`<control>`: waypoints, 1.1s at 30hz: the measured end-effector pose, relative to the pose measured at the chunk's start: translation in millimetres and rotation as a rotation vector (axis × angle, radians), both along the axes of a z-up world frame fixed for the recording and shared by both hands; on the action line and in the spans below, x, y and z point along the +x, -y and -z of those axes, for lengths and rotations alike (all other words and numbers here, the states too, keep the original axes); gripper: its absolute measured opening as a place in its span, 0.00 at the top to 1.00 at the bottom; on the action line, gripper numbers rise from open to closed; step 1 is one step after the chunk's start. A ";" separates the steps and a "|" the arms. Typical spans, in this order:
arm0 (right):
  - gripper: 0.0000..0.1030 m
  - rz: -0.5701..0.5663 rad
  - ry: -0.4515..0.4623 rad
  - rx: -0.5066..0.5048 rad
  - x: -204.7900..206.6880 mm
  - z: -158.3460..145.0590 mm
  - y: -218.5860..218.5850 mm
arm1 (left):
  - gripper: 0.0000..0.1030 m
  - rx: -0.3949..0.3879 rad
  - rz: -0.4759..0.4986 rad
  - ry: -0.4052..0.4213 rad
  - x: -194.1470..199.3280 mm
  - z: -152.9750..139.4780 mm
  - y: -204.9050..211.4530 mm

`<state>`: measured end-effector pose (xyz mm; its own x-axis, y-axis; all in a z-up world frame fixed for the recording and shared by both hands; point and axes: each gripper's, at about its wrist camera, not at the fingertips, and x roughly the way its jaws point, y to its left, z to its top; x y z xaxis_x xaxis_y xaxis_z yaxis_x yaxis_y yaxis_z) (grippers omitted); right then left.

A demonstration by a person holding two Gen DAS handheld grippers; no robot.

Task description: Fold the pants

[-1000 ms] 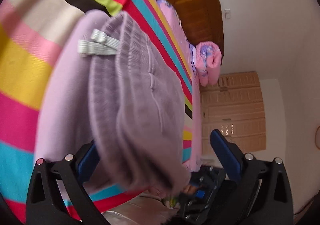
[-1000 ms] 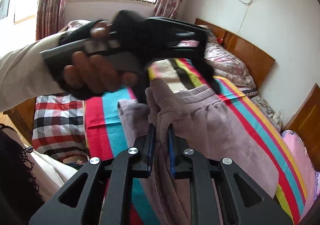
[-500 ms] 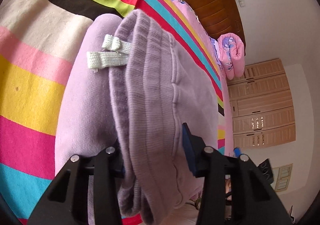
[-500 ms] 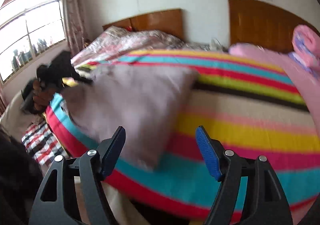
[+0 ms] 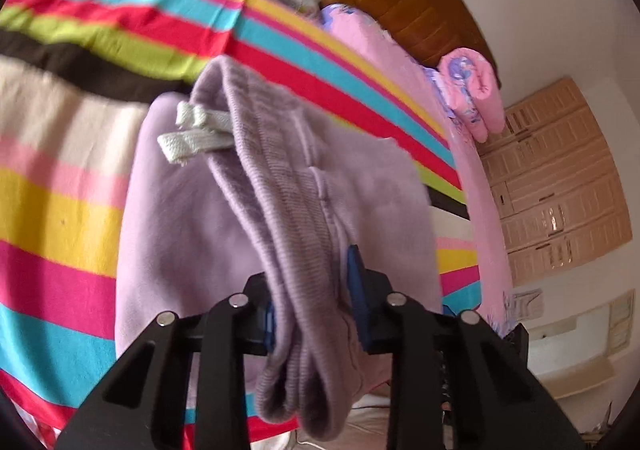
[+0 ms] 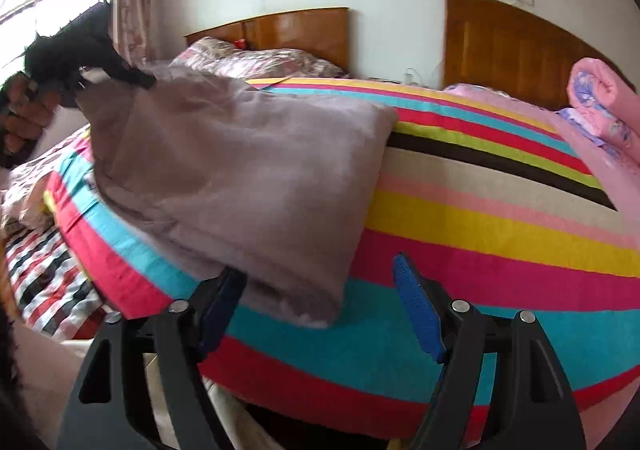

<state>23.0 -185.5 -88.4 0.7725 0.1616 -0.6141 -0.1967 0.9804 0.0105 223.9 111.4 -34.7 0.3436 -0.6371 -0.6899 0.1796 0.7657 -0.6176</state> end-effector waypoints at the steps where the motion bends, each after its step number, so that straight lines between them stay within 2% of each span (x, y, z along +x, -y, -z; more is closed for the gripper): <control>1: 0.24 0.019 0.005 -0.051 1.0 1.4 -4.4 | 0.74 0.000 0.008 0.019 -1.2 -8.9 3.5; 3: 0.24 0.022 0.015 -0.167 2.2 3.6 -15.5 | 0.75 -0.010 0.023 0.058 -1.6 -30.1 11.1; 5: 0.23 0.083 0.046 -0.230 1.0 0.9 -14.7 | 0.75 -0.066 0.035 0.098 -5.0 -53.3 9.6; 7: 0.23 0.094 0.049 -0.176 -1.7 -3.7 -3.3 | 0.76 -0.117 0.037 0.140 -13.6 -73.1 -5.5; 9: 0.23 0.089 0.015 -0.146 -0.8 0.9 -0.6 | 0.76 -0.127 0.036 0.148 -21.8 -71.7 -26.7; 11: 0.22 0.092 0.003 -0.131 -0.7 8.6 0.6 | 0.76 -0.116 -0.014 0.064 -21.2 -34.5 -54.8; 13: 0.20 0.096 -0.038 -0.035 3.5 10.7 11.1 | 0.75 -0.060 -0.083 -0.065 -9.2 31.0 -78.1; 14: 0.19 0.098 -0.046 -0.031 5.7 10.9 12.8 | 0.73 -0.080 -0.085 -0.102 -6.3 57.6 -84.7; 15: 0.19 0.091 -0.050 -0.036 6.5 10.1 12.8 | 0.73 -0.180 -0.072 -0.090 -7.1 73.2 -92.5; 16: 0.19 0.090 -0.056 -0.037 6.5 9.4 12.9 | 0.73 -0.257 -0.063 -0.056 -10.4 76.4 -99.6; 17: 0.19 0.088 -0.065 -0.033 8.0 8.4 14.5 | 0.70 -0.257 -0.065 -0.033 -13.5 73.5 -101.0; 20: 0.20 -0.011 -0.112 0.017 -4.2 -0.9 20.7 | 0.59 -0.224 -0.068 -0.010 -19.6 63.7 -95.6; 22: 0.20 -0.098 -0.116 0.086 -19.4 -11.5 29.2 | 0.51 -0.186 -0.119 0.006 -31.0 49.7 -101.0; 23: 0.20 -0.119 -0.115 0.118 -24.2 -18.2 32.7 | 0.39 -0.155 -0.173 0.033 -40.5 38.9 -107.3; 24: 0.20 -0.131 -0.099 0.142 -26.0 -27.9 37.4 | 0.34 -0.086 -0.252 0.082 -53.4 22.9 -114.0; 26: 0.20 -0.146 -0.040 0.171 -20.7 -46.6 35.7 | 0.34 -0.001 -0.285 0.185 -73.4 -6.2 -111.2; 27: 0.21 -0.159 -0.017 0.193 -17.0 -53.3 29.5 | 0.32 0.012 -0.267 0.253 -84.4 -25.3 -103.4; 29: 0.22 -0.191 0.020 0.216 -0.6 -64.0 10.6 | 0.28 -0.003 -0.209 0.320 -97.5 -42.0 -87.7; 30: 0.22 -0.195 0.028 0.195 9.8 -64.9 -2.1 | 0.26 0.004 -0.177 0.333 -101.1 -46.4 -76.4; 32: 0.22 -0.205 0.024 0.144 24.0 -61.5 -27.4 | 0.24 0.097 -0.110 0.356 -104.1 -47.5 -45.9; 33: 0.22 -0.250 -0.006 0.116 33.2 -53.0 -43.9 | 0.24 0.175 -0.093 0.367 -103.5 -39.2 -27.6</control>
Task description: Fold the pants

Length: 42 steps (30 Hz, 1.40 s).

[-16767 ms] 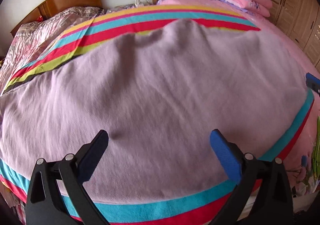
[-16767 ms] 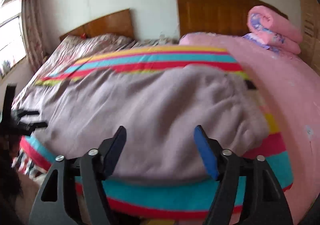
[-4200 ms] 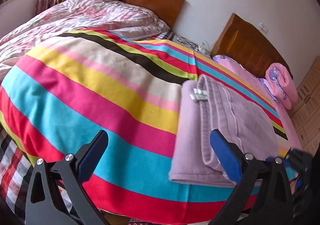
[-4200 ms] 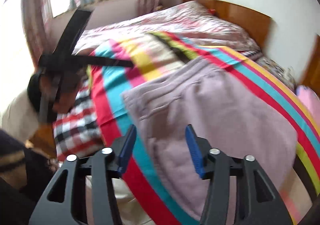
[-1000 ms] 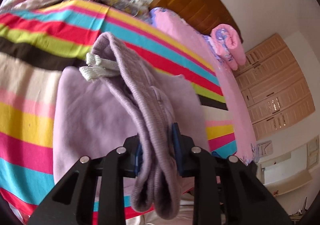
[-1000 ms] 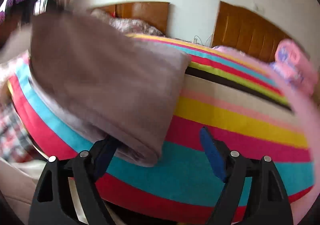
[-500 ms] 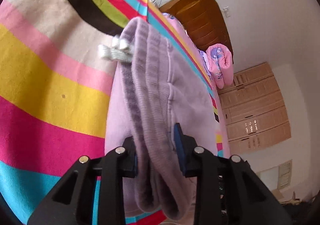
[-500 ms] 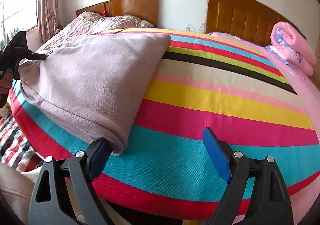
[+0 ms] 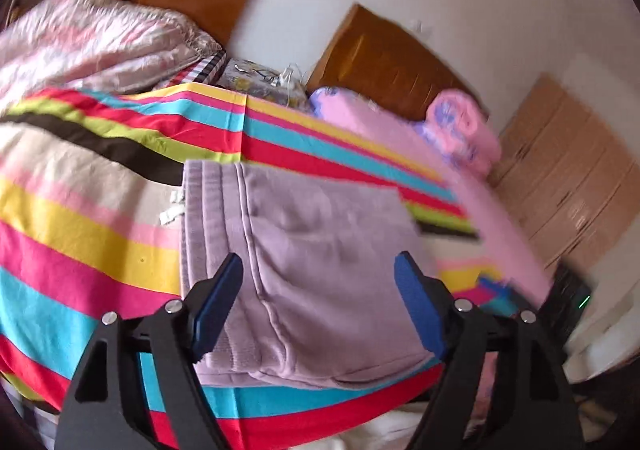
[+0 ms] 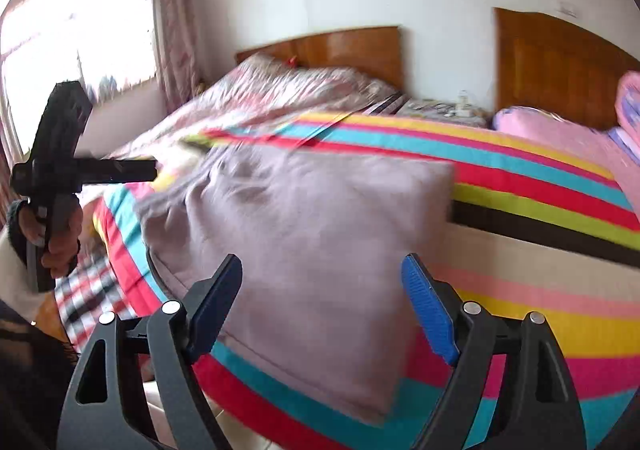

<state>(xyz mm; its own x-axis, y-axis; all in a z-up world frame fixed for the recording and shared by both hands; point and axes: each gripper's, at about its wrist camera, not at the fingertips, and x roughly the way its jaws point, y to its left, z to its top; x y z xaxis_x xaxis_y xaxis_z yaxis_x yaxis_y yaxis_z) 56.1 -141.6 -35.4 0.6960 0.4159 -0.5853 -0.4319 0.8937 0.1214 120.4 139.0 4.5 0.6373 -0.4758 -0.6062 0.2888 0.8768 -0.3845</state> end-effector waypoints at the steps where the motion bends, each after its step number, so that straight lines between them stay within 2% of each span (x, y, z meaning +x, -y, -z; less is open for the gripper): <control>1: 0.23 -0.048 -0.036 -0.034 2.0 10.3 -11.5 | 0.24 0.099 -0.003 -0.012 1.5 12.7 14.4; 2: 0.22 -0.082 -0.079 -0.088 4.4 24.5 -23.1 | 0.24 0.181 -0.002 -0.048 3.2 29.0 24.0; 3: 0.21 -0.092 -0.071 -0.143 1.7 37.1 -30.8 | 0.24 0.261 -0.009 -0.091 5.2 49.1 30.7; 4: 0.21 -0.091 -0.046 -0.136 -1.4 39.0 -30.0 | 0.25 0.301 -0.017 -0.082 3.4 62.6 30.8; 5: 0.21 -0.092 -0.062 -0.105 0.2 38.9 -25.4 | 0.24 0.319 -0.014 -0.046 -0.7 67.5 32.8; 7: 0.21 -0.104 -0.095 -0.053 5.4 36.2 -17.0 | 0.24 0.304 -0.016 -0.056 -1.3 67.9 29.7; 10: 0.20 -0.112 -0.081 -0.082 2.7 38.0 -18.8 | 0.22 0.267 -0.007 -0.092 4.8 64.6 24.0; 12: 0.20 -0.113 -0.083 -0.078 3.4 37.9 -17.6 | 0.17 0.302 0.013 -0.093 4.4 63.8 27.7; 19: 0.19 -0.153 -0.101 -0.085 2.0 34.2 -19.0 | 0.07 0.416 -0.010 -0.109 11.8 79.5 49.5; 21: 0.19 -0.192 -0.130 -0.058 8.8 23.4 -14.0 | 0.05 0.432 -0.016 -0.116 13.2 80.1 51.9; 23: 0.19 -0.214 -0.105 -0.035 18.6 6.3 -6.3 | 0.05 0.431 -0.025 -0.122 14.2 79.8 51.9; 27: 0.18 -0.166 -0.019 -0.054 69.3 -23.9 10.1 | 0.04 0.433 -0.029 -0.113 14.2 80.3 53.1; 30: 0.15 -0.198 -0.105 0.021 125.9 -14.2 18.1 | 0.04 0.432 -0.031 -0.112 13.5 80.0 53.3; 34: 0.16 -0.064 -0.200 -0.045 191.8 18.8 32.6 | 0.03 0.429 -0.026 -0.108 12.7 80.0 52.2; 36: 0.16 -0.003 -0.208 0.030 201.1 12.9 43.2 | 0.01 0.436 -0.039 -0.118 13.1 82.3 49.5; 38: 0.16 -0.018 -0.159 0.070 198.2 -0.9 41.2 | 0.01 0.427 -0.043 -0.119 12.4 83.0 45.7; 40: 0.13 -0.061 -0.123 0.054 196.8 -8.5 29.6 | 0.01 0.417 -0.045 -0.121 12.7 83.2 42.8; 42: 0.13 -0.114 -0.130 0.014 202.1 -3.8 18.6 | 0.01 0.421 -0.048 -0.124 14.0 83.6 42.8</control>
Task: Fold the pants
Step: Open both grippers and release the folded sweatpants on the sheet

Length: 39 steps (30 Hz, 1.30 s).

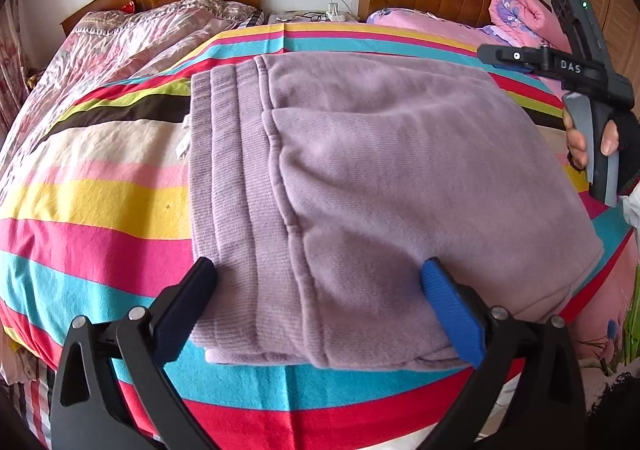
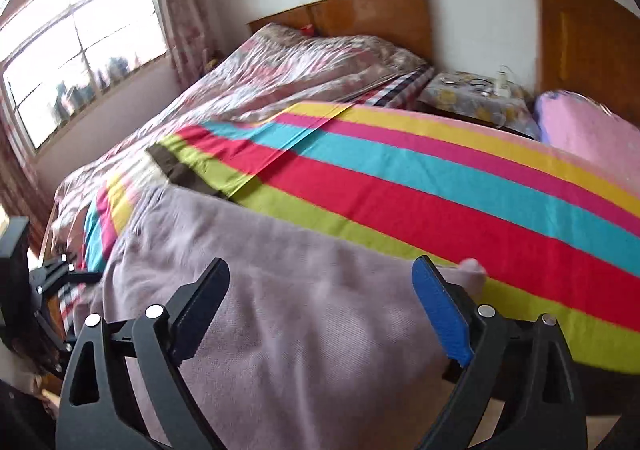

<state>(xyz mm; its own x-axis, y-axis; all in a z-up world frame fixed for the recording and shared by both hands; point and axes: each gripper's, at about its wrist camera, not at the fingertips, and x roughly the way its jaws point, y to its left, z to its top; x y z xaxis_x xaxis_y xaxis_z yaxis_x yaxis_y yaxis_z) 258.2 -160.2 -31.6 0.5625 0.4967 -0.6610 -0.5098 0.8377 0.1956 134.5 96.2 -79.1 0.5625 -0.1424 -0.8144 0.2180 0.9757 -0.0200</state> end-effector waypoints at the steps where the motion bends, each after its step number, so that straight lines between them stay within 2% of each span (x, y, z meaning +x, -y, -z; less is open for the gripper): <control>1: 0.13 -0.003 -0.015 -0.041 6.4 7.2 -3.6 | 0.01 0.004 -0.002 0.000 0.2 0.1 0.1; 3: 0.17 0.122 -0.033 -0.141 20.5 19.1 -2.0 | 0.01 0.010 -0.006 0.000 -0.5 -0.1 -0.4; 4: 0.18 0.226 -0.026 -0.142 21.5 16.2 11.2 | 0.01 0.014 -0.011 0.003 -1.7 -1.1 -0.8; 5: 0.18 0.275 -0.021 -0.119 18.5 10.8 18.1 | 0.01 0.020 -0.020 0.008 -2.6 -2.4 -1.4; 6: 0.18 0.326 0.005 -0.035 4.1 -1.9 29.7 | 0.01 0.037 -0.048 0.024 -5.5 -5.9 -2.7; 8: 0.13 0.363 0.081 0.073 -34.9 -24.3 40.0 | 0.01 0.051 -0.105 0.072 -12.8 -14.1 -6.4; 9: 0.10 0.363 0.111 0.086 -52.0 -30.8 40.1 | 0.01 0.049 -0.135 0.117 -19.4 -20.2 -9.3; 11: 0.09 0.366 0.163 0.092 -95.6 -40.9 39.3 | 0.01 0.057 -0.195 0.236 -37.2 -35.7 -12.7; 14: 0.08 0.370 0.181 0.083 -169.2 -48.1 37.9 | 0.01 0.074 -0.252 0.386 -64.9 -56.4 -9.1; 17: 0.06 0.380 0.197 0.084 -235.8 -48.5 31.9 | 0.01 0.121 -0.318 0.446 -85.8 -69.1 0.8; 19: 0.05 0.388 0.230 0.079 -279.6 -45.6 26.7 | 0.01 0.123 -0.327 0.491 -100.9 -75.7 10.5; 22: 0.05 0.385 0.252 0.063 -311.2 -44.8 20.7 | 0.01 0.076 -0.327 0.489 -116.9 -83.7 17.7; 25: 0.05 0.392 0.223 0.074 -329.2 -40.6 20.3 | 0.01 0.009 -0.293 0.475 -137.0 -88.3 27.4; 29: 0.05 0.397 0.208 0.070 -338.1 -35.6 15.4 | 0.01 -0.016 -0.257 0.437 -159.9 -86.1 43.0; 33: 0.05 0.412 0.211 0.059 -337.5 -35.1 15.6 | 0.01 0.009 -0.220 0.419 -160.1 -77.5 57.8; 39: 0.05 0.406 0.244 0.038 -343.8 -37.9 10.0 | 0.01 0.024 -0.213 0.456 -166.8 -78.8 56.9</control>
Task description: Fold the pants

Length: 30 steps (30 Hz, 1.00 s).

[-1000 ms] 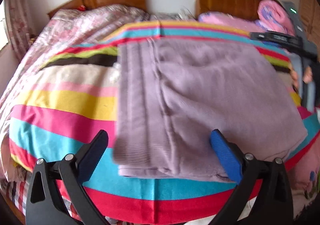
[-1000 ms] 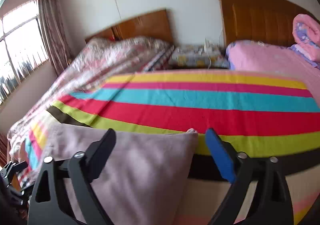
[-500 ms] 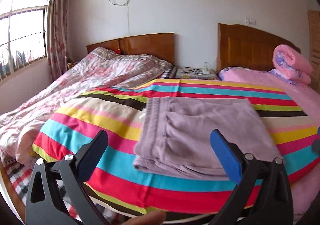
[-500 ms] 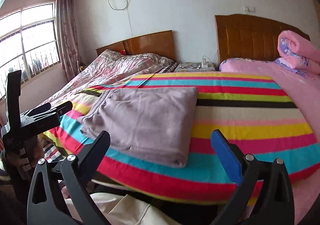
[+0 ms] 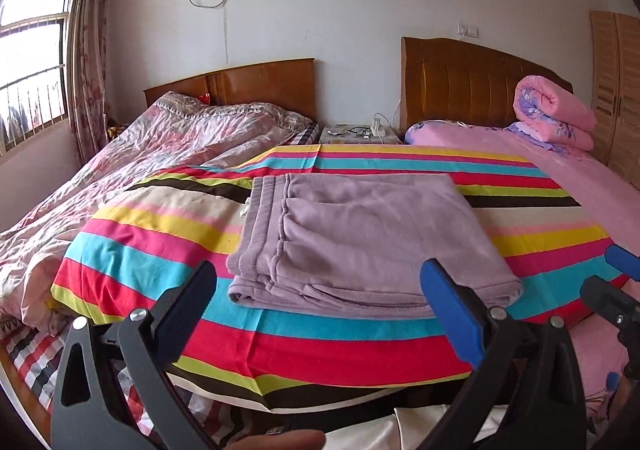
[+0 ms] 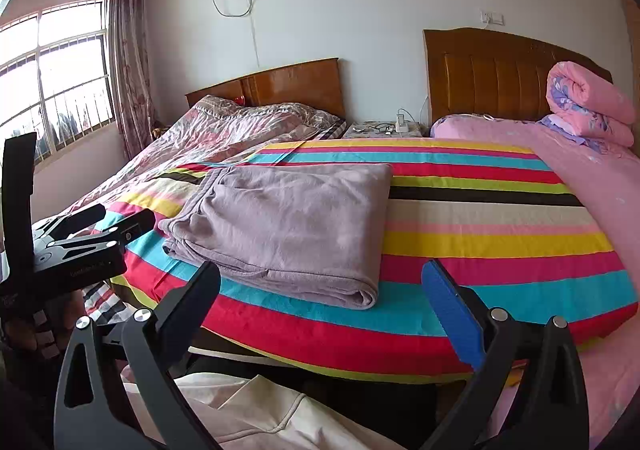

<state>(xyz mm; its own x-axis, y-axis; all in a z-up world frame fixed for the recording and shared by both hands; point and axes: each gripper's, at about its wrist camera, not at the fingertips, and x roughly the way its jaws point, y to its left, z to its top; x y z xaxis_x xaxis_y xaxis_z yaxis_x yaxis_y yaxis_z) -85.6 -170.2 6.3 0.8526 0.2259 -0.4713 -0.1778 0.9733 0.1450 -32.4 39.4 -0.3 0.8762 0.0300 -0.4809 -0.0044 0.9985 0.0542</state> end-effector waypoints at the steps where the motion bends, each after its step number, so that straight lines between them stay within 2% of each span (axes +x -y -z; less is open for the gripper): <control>1: 0.05 0.002 0.001 -0.003 -0.5 0.0 -0.6 | 0.01 -0.002 0.002 0.001 0.3 -0.2 -0.8; 30: 0.05 0.023 -0.016 0.019 0.6 3.8 3.2 | 0.01 0.025 0.042 -0.003 0.0 3.6 6.9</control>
<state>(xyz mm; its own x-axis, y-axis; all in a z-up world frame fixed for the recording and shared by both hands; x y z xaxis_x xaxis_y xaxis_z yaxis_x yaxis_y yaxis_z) -85.0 -173.4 2.5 0.8497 0.2158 -0.4811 -0.1532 0.9741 0.1662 -32.4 32.4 -3.9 0.8756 0.0048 -0.4831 0.0380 0.9962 0.0788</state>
